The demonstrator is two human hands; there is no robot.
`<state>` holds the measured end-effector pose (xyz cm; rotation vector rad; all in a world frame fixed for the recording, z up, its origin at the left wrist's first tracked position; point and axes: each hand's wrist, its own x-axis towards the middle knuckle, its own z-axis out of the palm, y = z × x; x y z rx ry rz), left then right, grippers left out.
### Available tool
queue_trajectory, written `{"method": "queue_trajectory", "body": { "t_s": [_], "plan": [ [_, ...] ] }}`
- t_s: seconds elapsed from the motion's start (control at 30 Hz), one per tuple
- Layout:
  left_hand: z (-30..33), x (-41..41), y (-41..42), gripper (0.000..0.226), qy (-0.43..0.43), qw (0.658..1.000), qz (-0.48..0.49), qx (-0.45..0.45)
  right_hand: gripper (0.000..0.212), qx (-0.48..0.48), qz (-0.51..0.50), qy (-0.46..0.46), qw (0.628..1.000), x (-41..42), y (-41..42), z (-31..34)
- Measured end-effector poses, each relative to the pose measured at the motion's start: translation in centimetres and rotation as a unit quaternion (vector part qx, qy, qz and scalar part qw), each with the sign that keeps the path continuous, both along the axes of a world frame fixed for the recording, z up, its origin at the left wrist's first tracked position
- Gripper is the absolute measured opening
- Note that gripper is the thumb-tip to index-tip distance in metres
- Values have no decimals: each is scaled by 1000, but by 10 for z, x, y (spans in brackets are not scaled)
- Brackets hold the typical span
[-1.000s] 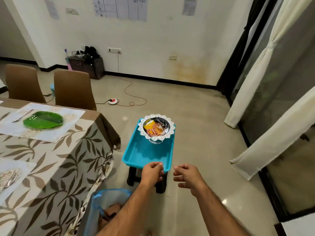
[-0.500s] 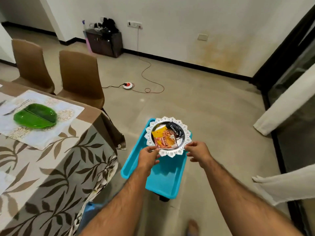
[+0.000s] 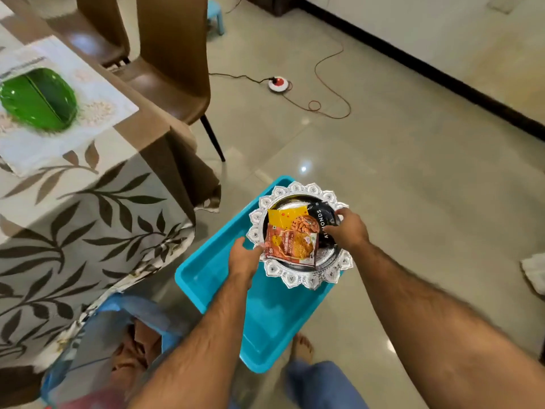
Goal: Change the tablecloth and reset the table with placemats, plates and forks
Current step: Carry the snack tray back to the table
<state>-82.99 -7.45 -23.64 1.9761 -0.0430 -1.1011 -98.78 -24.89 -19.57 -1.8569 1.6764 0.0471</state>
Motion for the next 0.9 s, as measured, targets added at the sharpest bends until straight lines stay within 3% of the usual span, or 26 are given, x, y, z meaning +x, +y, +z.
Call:
{"method": "queue_trajectory", "body": {
  "t_s": [0.1,0.17,0.3,0.37,0.47,0.57,0.67,0.8,0.9],
  "plan": [
    [-25,-9,-9,87,34,998,59,17,78,-1,-4,44,999,-4,-29,-30],
    [-38,-14,-18,84,62,993,104,10,78,19,-28,41,999,-5,-45,-50],
    [-69,-17,-30,63,74,987,143,-16,50,77,-78,-40,993,-12,-69,-76],
    [-103,-14,-29,63,55,988,146,-9,34,88,-106,-66,988,-15,-74,-82],
    [-100,-11,-26,54,49,986,160,-19,17,81,-111,-102,985,-14,-72,-65],
    [-21,-8,-22,51,30,984,171,-37,22,70,-102,-154,980,0,-68,-32],
    [48,-3,0,26,34,974,211,-73,22,86,-71,-175,978,18,-55,9],
    [112,11,56,55,4,957,277,-89,17,97,13,-187,977,59,-14,73],
    [149,23,98,34,-3,945,309,-104,19,87,69,-193,975,90,18,111]
  ]
}}
